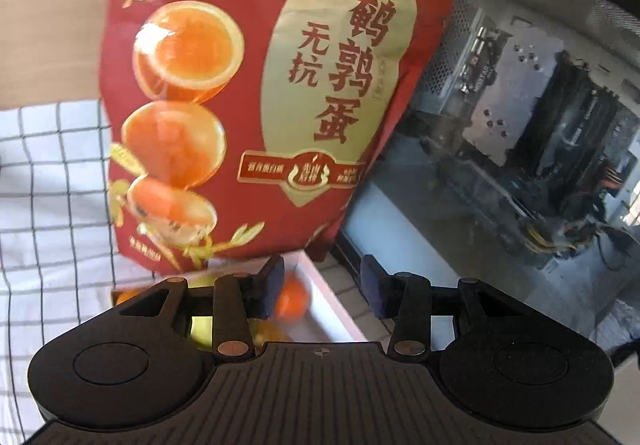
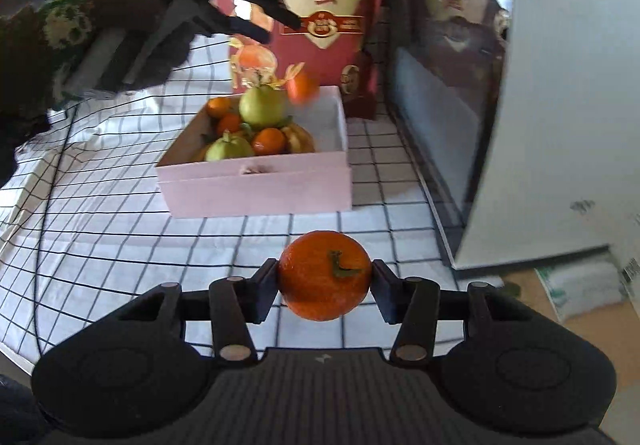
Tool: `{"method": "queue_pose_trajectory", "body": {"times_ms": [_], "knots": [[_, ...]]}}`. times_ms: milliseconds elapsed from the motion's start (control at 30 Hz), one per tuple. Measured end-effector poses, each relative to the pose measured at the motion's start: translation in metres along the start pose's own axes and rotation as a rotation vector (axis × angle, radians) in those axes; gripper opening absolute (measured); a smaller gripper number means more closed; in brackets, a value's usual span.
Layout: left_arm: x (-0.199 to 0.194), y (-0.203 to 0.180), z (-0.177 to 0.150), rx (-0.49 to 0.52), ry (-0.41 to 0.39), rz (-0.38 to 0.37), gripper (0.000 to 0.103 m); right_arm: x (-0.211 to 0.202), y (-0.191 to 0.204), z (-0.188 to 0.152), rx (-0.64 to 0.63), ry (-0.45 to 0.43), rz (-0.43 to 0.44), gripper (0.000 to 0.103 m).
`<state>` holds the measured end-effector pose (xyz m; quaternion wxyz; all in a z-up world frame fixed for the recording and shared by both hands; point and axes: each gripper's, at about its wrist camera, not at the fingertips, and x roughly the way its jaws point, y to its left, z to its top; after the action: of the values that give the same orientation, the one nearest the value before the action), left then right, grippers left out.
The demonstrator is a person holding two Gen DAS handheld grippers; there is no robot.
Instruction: Organize fruits
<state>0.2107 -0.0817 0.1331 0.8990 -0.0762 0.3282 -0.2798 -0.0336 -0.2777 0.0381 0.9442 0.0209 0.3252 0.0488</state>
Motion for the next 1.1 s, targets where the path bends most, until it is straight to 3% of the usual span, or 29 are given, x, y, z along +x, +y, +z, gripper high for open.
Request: {"method": "queue_pose_trajectory", "body": {"times_ms": [133, 300, 500, 633, 700, 833, 1033, 1100], "knots": [[-0.031, 0.004, -0.037, 0.026, 0.020, -0.006, 0.047, 0.004, -0.007, 0.002, 0.006, 0.001, -0.019, 0.049], [-0.077, 0.010, -0.103, 0.058, 0.059, -0.022, 0.047, 0.009, 0.000, 0.032, -0.053, -0.051, 0.014, 0.049], [-0.101, 0.026, -0.163, -0.025, 0.128, 0.081, 0.047, 0.043, 0.019, 0.107, -0.163, -0.170, 0.036, 0.049], [-0.117, 0.043, -0.179, -0.088, 0.132, 0.170, 0.047, 0.084, 0.026, 0.157, -0.130, -0.245, 0.051, 0.051], [-0.126, 0.050, -0.182, -0.093, 0.123, 0.223, 0.047, 0.106, 0.030, 0.171, -0.127, -0.222, 0.034, 0.057], [-0.135, 0.066, -0.193, -0.123, 0.114, 0.313, 0.047, 0.115, 0.031, 0.160, -0.057, -0.196, 0.094, 0.063], [-0.123, 0.075, -0.203, -0.132, 0.117, 0.351, 0.047, 0.081, 0.047, 0.106, -0.077, -0.196, 0.187, 0.066], [-0.115, 0.073, -0.205, -0.120, 0.119, 0.345, 0.047, 0.061, 0.051, 0.088, -0.085, -0.216, 0.220, 0.075]]}}
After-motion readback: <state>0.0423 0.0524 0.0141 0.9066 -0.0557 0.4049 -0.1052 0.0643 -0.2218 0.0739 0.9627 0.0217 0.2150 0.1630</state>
